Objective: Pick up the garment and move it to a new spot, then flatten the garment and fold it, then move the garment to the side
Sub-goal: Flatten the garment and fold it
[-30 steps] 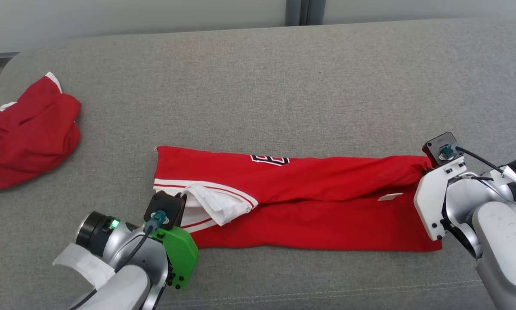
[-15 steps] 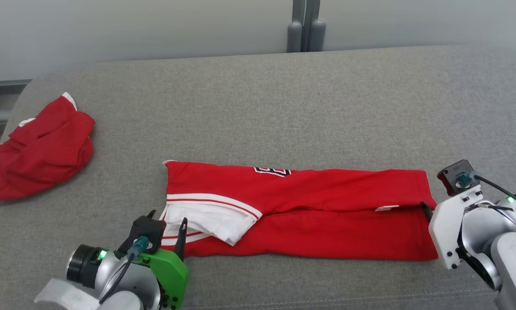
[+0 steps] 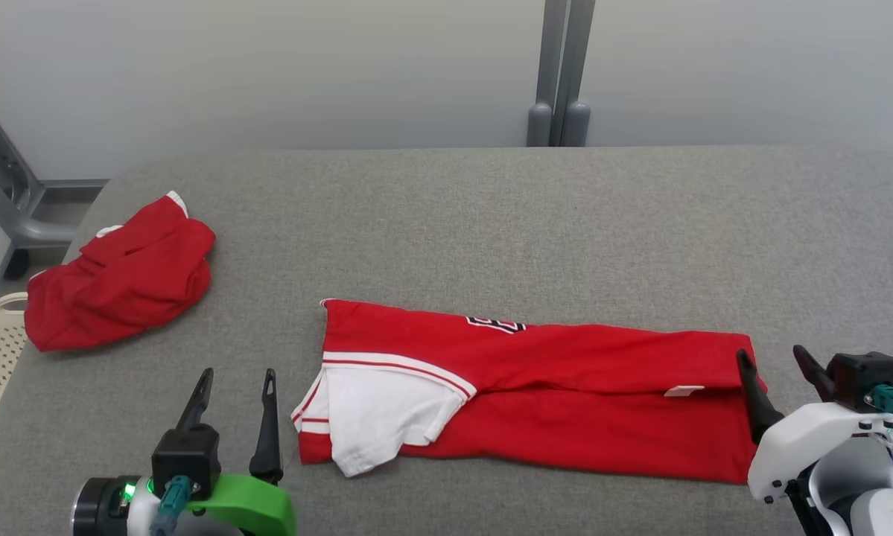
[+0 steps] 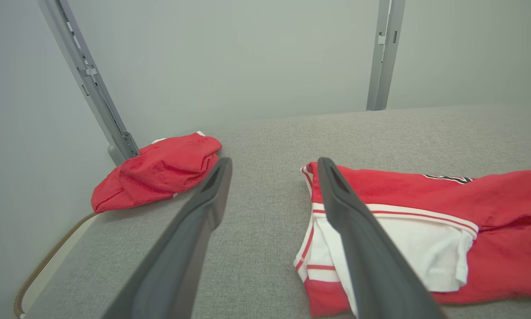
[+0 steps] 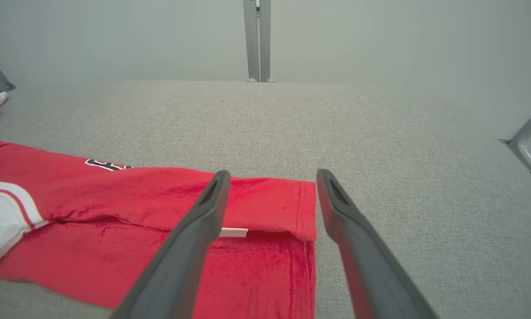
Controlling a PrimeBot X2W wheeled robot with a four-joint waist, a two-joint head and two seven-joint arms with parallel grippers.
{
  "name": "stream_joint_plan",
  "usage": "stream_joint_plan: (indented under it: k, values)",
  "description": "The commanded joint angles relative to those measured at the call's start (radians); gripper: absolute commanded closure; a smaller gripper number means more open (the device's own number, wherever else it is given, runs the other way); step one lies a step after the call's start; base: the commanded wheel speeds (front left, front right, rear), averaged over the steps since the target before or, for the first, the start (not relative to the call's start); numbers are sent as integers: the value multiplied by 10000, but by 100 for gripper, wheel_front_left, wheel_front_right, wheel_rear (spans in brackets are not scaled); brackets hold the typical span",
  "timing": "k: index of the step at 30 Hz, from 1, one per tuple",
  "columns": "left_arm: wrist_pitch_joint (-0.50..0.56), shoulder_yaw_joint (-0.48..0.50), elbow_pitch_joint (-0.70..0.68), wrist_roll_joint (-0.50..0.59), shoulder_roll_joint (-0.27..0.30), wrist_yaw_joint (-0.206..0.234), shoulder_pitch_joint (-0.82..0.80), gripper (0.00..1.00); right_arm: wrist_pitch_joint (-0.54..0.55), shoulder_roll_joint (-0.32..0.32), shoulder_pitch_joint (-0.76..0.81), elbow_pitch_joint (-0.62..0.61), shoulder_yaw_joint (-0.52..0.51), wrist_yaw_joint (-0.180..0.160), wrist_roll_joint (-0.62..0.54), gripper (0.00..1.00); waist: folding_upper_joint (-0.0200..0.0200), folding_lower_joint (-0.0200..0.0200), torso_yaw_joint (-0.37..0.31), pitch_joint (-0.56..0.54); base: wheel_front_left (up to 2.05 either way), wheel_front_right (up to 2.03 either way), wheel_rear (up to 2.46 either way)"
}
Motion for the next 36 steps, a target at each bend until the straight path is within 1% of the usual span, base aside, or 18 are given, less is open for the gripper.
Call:
stream_joint_plan:
  k: [1, 4, 9, 13, 16, 20, 21, 26, 29, 33, 36]
  values:
    - [-225, 192, -46, -92, -52, 21, 296, 0, -460, 183, 182, 18, -251, -13, -49, 0, 0, 0, 127, -226, 0, 0, 0]
    - [-410, 453, -184, -80, -145, -30, 634, 0, -1200, 487, 314, 92, -476, -13, 70, 0, 0, 0, 171, -368, 0, 0, 0]
    - [-474, 1003, -334, -290, -339, -133, 1219, 0, -2091, 568, 529, 291, -235, -13, 378, 0, 0, 0, 212, -552, 0, 0, 0]
    - [-480, 1657, -592, -521, -534, -462, 1599, 0, -2687, 572, 634, 600, 132, -11, 878, 0, 0, 0, 286, -677, 0, 0, 0]
    - [-481, 2224, -853, -589, -815, -883, 1851, 0, -3041, 573, 631, 873, 396, -11, 1141, 0, 0, 0, 369, -748, 0, 0, 0]
    - [-471, 2843, -991, -369, -1136, -1700, 2167, 0, -3406, 567, 641, 1247, 679, -11, 1365, 0, 0, 0, 481, -828, 0, 0, 0]
    - [-471, 2843, -991, -369, -1136, -1700, 2167, 0, -3406, 567, 641, 1247, 679, -11, 1365, 0, 0, 0, 481, -828, 0, 0, 0]
    - [-472, 3376, -1205, 286, -1530, -2825, 2526, 0, -3691, 571, 599, 1587, 875, -11, 1600, 0, 0, 0, 562, -852, 0, 0, 0]
    - [-472, 3597, -1084, 728, -1683, -3428, 2744, 0, -3804, 569, 636, 1720, 1034, -11, 1649, 0, 0, 0, 555, -839, 0, 0, 0]
    - [-473, 3671, -755, 1237, -1811, -3990, 2819, 0, -3768, 569, 871, 1794, 1155, -10, 1570, 0, 0, 0, 559, -805, 0, 0, 0]
    - [-473, 3845, -669, 1463, -1958, -4237, 2781, 0, -3675, 571, 1016, 1722, 1108, -10, 1516, 0, 0, 0, 553, -775, 0, 0, 0]
